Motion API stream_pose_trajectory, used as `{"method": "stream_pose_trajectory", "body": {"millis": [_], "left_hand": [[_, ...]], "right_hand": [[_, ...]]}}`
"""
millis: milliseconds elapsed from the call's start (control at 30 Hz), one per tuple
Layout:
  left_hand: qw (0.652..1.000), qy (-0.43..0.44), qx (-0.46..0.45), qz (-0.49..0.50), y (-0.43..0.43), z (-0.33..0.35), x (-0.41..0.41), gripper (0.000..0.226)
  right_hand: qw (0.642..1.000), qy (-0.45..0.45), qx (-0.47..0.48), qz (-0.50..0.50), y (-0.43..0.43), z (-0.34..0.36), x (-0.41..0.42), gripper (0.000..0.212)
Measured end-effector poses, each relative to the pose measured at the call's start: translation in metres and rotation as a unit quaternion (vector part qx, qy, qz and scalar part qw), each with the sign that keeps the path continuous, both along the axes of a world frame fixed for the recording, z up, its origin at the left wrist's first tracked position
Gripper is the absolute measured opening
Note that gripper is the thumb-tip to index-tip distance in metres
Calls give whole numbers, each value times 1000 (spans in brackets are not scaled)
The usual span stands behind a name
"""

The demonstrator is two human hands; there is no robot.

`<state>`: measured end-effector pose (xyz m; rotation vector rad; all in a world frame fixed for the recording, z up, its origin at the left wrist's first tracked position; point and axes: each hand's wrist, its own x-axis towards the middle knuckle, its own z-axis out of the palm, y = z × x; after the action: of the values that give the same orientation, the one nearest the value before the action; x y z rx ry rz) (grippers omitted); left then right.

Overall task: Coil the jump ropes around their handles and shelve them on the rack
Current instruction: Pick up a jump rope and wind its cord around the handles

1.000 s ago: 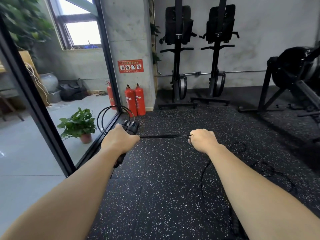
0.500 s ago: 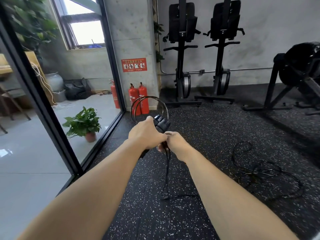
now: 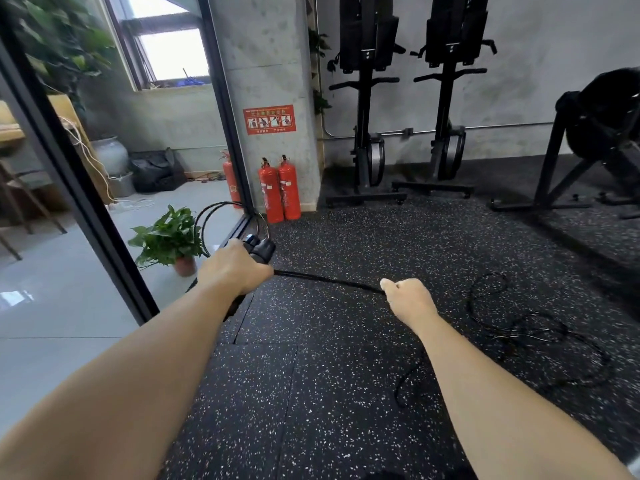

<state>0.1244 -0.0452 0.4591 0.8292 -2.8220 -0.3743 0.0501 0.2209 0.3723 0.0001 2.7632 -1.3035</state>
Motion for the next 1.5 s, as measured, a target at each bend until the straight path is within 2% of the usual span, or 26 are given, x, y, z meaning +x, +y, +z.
{"method": "stream_pose_trajectory", "body": {"millis": [100,167,233,300,367,433,467,533,600,667,700,800,933,1067,1133,1200,1367,1500], "left_hand": [[996,-47,75,-13,7,-7,2,45],[981,-40,189,-34,18,-7,0,37],[941,-6,334,-61,37,-3,-2,29],[882,14,462,-93,58,3,-3,18],[841,13,527,-124,76,8,-3,9],[827,31,544,-140,82,9,-5,5],[831,54,537,-136,81,9,-8,10],[852,107,501,-109,73,10,-13,36],[870,159,462,-66,61,9,-15,49],[881,172,439,-41,50,4,-13,44],[892,167,419,-35,47,1,-10,39],[928,157,338,-16,37,-16,-2,26],[945,147,289,30,23,-30,6,41],[982,106,156,27,20,-29,9,48],[991,87,94,24,20,-28,10,52],[995,78,59,24,20,-27,9,55],[995,87,56,10,24,-24,4,53],[993,59,95,-31,24,-25,0,59]], "right_hand": [[998,39,5,40,-11,20,-2,51],[993,69,40,90,-22,36,-3,54],[984,90,59,141,-33,52,-4,56],[976,116,45,178,-43,62,-7,58],[971,132,32,196,-49,71,-11,57],[968,130,13,216,-50,82,-11,54],[967,116,1,225,-47,88,-9,50],[968,82,20,238,-39,91,-10,40],[962,64,129,233,-27,85,-16,26],[942,54,266,196,-14,78,-20,20],[932,52,314,175,-9,76,-21,24],[906,86,387,149,-2,76,-19,38],[906,134,379,134,-4,74,-17,38],[937,126,291,148,-8,67,-18,39],[949,123,246,155,-9,64,-20,36],[949,127,242,155,-8,61,-22,34],[957,116,224,146,-4,53,-27,30],[946,109,271,137,4,44,-33,32]]}}
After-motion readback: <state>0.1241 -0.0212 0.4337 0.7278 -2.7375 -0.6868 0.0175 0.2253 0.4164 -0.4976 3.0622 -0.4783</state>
